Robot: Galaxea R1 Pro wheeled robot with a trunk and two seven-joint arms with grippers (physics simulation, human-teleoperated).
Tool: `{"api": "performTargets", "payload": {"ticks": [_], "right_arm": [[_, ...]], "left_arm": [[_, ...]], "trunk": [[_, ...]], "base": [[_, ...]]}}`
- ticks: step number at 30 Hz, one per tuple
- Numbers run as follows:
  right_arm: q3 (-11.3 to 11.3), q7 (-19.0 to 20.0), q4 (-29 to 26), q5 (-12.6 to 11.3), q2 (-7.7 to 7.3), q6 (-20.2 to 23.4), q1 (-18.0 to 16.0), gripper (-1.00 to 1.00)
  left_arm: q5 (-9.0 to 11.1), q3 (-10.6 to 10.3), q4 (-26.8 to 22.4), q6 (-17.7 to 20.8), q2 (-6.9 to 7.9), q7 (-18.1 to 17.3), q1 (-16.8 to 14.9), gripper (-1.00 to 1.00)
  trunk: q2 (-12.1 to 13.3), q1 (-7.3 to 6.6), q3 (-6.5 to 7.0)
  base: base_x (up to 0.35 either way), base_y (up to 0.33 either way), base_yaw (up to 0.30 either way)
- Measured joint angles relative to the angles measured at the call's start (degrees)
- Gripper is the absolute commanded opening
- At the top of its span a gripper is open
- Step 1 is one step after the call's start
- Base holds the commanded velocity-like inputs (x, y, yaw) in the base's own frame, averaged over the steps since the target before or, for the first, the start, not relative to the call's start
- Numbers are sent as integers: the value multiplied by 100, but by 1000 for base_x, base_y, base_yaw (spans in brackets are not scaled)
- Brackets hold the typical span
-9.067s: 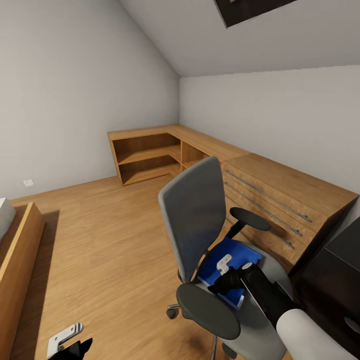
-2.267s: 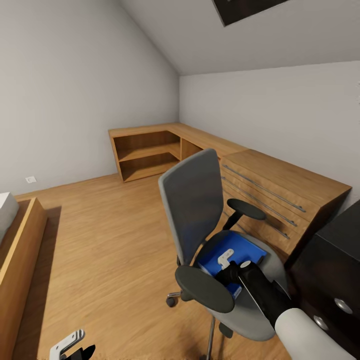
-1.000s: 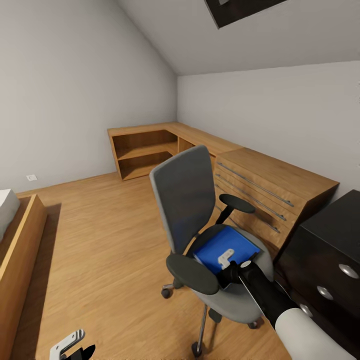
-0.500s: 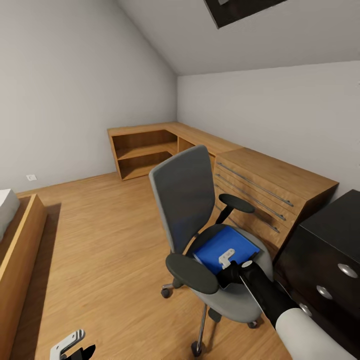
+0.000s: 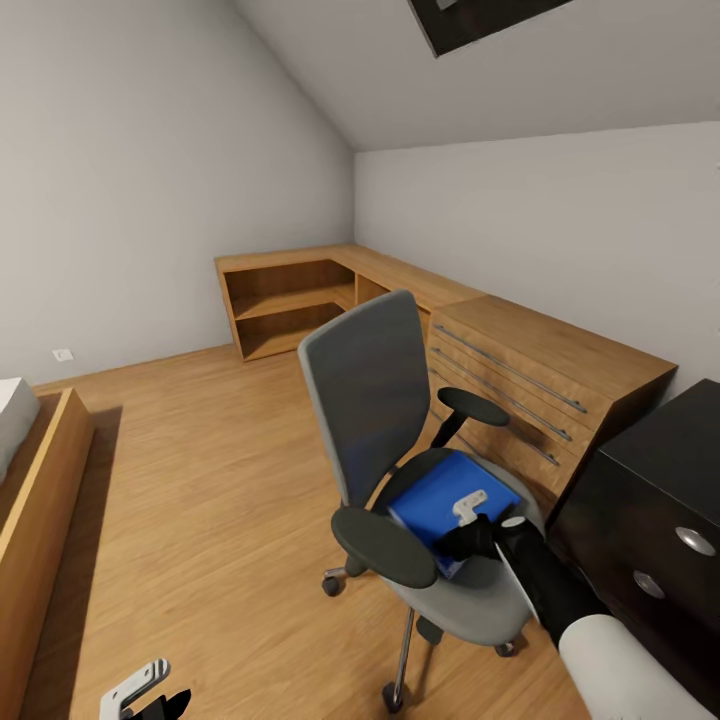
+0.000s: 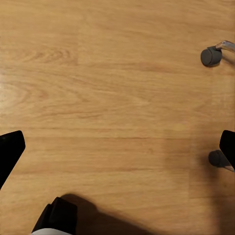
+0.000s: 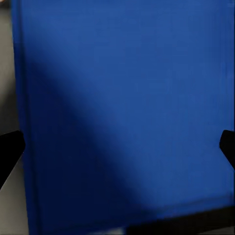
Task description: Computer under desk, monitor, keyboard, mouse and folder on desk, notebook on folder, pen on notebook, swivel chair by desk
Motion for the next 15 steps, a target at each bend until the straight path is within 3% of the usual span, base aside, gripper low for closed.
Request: {"api": "performTargets", "payload": {"ticks": [11,15], "right_arm": [[-130,-10,-191,-8,5,2,0,100],[-256,-17,-215,-9,15,2,0,100]], "left_arm": [[-5,-3,-4,0,4,0,0,100],[-5,-1,-8,0,4,0,0,100]], "trunk": [[0,0,0],[159,-87,71]], "base": [[0,0,0],[0,0,0]]}}
